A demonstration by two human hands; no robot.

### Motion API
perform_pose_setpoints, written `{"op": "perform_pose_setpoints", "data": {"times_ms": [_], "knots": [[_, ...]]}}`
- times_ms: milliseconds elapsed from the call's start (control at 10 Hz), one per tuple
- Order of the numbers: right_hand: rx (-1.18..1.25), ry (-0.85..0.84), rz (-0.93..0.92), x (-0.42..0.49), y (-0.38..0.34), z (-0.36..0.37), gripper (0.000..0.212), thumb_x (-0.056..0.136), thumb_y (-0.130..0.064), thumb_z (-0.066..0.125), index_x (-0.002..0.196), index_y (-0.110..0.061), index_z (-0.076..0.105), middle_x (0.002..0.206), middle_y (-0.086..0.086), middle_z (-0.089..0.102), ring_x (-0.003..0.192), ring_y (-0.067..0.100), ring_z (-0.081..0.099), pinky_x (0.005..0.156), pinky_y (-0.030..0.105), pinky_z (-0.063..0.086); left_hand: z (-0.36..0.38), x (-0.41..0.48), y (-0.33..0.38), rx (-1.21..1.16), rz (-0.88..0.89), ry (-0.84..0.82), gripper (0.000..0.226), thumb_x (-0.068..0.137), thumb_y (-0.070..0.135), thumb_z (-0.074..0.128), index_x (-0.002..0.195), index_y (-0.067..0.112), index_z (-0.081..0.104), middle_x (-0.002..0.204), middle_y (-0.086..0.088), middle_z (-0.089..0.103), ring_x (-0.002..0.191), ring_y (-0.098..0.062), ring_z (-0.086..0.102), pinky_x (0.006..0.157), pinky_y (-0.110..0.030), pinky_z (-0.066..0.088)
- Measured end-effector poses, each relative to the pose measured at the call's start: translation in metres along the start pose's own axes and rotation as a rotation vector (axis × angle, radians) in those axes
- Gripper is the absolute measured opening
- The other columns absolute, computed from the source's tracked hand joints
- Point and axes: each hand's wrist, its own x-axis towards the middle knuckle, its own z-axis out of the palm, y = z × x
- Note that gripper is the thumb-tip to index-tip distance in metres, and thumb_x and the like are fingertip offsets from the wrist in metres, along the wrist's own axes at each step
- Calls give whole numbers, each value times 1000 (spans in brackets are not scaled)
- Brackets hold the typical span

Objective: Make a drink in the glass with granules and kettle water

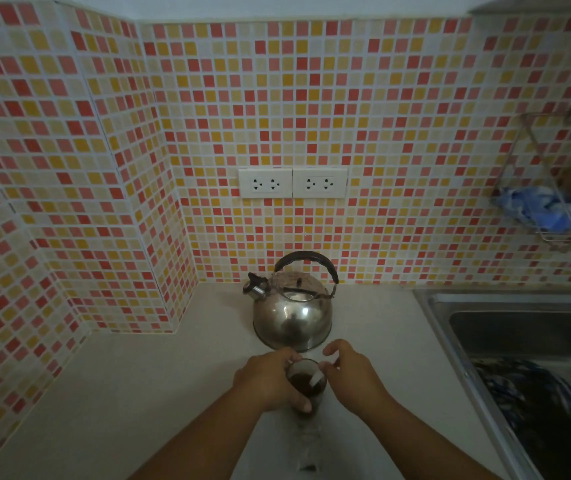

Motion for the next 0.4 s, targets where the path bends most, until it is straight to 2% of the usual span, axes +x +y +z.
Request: {"op": "perform_pose_setpoints", "data": {"times_ms": [200,300,400], "knots": [[48,18,39,3,5,4,33,87,-26,58,115,-23,43,91,2,57,82,17,57,68,25,44,2,1,0,11,26,-8,92,40,49,86,125,46,50,133,8,58,120,-20,54,101,-41,48],[88,71,21,-1,5,4,53,79,-35,68,123,-24,40,92,-2,56,91,17,56,68,22,43,5,-2,0,108,45,-51,115,48,54,83,145,45,21,154,2,34,140,-28,28,113,-45,33],[-2,280,-114,-4,-1,-1,55,79,-43,65,126,-26,41,115,1,57,111,19,42,84,27,35,2,-7,5,35,54,-26,125,58,61,75,149,40,-9,162,4,1,146,-34,4,118,-50,20]]}}
